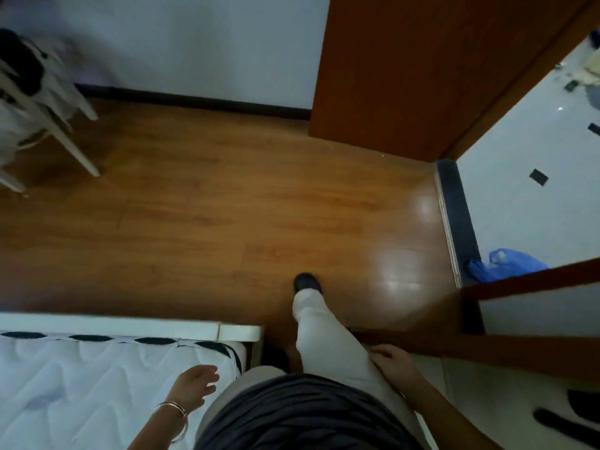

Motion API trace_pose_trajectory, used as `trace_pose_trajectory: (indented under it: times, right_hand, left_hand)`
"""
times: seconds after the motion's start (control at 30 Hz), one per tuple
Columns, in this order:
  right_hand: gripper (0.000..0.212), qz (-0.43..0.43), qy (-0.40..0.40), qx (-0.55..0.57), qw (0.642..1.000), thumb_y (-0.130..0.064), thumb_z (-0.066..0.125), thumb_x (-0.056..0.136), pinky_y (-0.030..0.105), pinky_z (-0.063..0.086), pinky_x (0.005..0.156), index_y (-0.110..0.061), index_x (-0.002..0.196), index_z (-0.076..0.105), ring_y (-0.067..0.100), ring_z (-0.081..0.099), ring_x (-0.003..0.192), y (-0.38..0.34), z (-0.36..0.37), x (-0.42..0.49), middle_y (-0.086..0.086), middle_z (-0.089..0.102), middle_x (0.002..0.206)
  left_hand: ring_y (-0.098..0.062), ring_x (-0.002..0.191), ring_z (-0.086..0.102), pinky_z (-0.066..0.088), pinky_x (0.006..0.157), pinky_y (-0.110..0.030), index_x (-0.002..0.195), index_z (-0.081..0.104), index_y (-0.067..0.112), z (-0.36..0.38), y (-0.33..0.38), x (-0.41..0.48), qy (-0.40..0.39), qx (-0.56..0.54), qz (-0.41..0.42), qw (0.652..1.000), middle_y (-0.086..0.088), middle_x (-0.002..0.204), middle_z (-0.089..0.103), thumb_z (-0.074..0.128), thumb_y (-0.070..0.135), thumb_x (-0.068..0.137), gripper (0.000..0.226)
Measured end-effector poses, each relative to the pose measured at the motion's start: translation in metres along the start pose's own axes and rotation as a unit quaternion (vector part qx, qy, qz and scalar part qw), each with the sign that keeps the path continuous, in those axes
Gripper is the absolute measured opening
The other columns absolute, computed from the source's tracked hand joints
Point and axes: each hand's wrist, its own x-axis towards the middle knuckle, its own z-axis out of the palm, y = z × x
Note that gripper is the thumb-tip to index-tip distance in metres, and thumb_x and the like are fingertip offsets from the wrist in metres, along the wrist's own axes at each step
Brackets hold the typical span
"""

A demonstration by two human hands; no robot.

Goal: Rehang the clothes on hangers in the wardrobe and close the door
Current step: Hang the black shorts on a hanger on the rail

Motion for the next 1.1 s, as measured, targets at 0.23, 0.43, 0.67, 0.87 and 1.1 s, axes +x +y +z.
trace_pose_trajectory:
  times: [0.23,0.43,0.67,0.87,1.1]
  right_hand:
    - [0.023,-0.037,-0.059,-0.102,0.992,-0.025,0.053,0.088,0.039,0.048,0.095,-0.014,0.103,0.068,0.018,0.060,0.096,-0.124,-0.071,0.114,0.005,0.066,0.109]
    - [0.028,-0.110,-0.121,-0.098,0.982,-0.017,0.052,0.093,0.026,0.041,0.079,-0.009,0.120,0.055,0.018,0.053,0.094,-0.266,-0.126,0.174,0.007,0.057,0.109]
    - [0.032,-0.125,-0.169,-0.231,0.950,-0.015,0.053,0.093,0.025,0.042,0.070,-0.006,0.123,0.054,0.021,0.052,0.098,-0.358,-0.123,0.213,0.008,0.054,0.107]
    - [0.032,-0.099,-0.212,-0.371,0.899,-0.009,0.053,0.092,0.030,0.041,0.084,-0.004,0.123,0.053,0.021,0.050,0.100,-0.431,-0.059,0.230,0.009,0.053,0.111]
    - [0.029,-0.139,-0.211,-0.444,0.860,-0.012,0.050,0.093,0.028,0.043,0.086,-0.007,0.121,0.055,0.022,0.053,0.103,-0.563,0.072,0.215,0.008,0.055,0.113]
  left_hand:
    - [-0.021,0.064,0.049,0.033,0.047,-0.025,0.097,0.056,-0.002,0.041,0.096,0.038,0.037,-0.139,-0.022,0.989,-0.015,0.084,0.056,0.045,-0.002,0.092,0.013]
    - [-0.025,0.087,0.059,0.038,0.062,-0.028,0.102,0.062,0.004,0.075,0.192,0.048,0.073,-0.148,0.018,0.986,-0.013,0.094,0.064,0.049,0.014,0.091,0.020]
    - [-0.023,0.087,0.058,0.040,0.063,-0.024,0.110,0.060,0.006,0.052,0.211,0.034,0.164,-0.225,0.008,0.960,-0.012,0.102,0.063,0.048,0.013,0.092,0.023]
    - [-0.025,0.075,0.050,0.043,0.061,-0.034,0.109,0.056,-0.008,0.039,0.163,0.040,0.177,-0.378,-0.159,0.895,-0.016,0.091,0.056,0.046,0.003,0.092,0.022]
    - [-0.030,0.086,0.055,0.045,0.073,-0.036,0.105,0.059,-0.007,-0.050,0.161,0.100,0.175,-0.480,-0.202,0.836,-0.019,0.099,0.061,0.053,0.009,0.089,0.023]
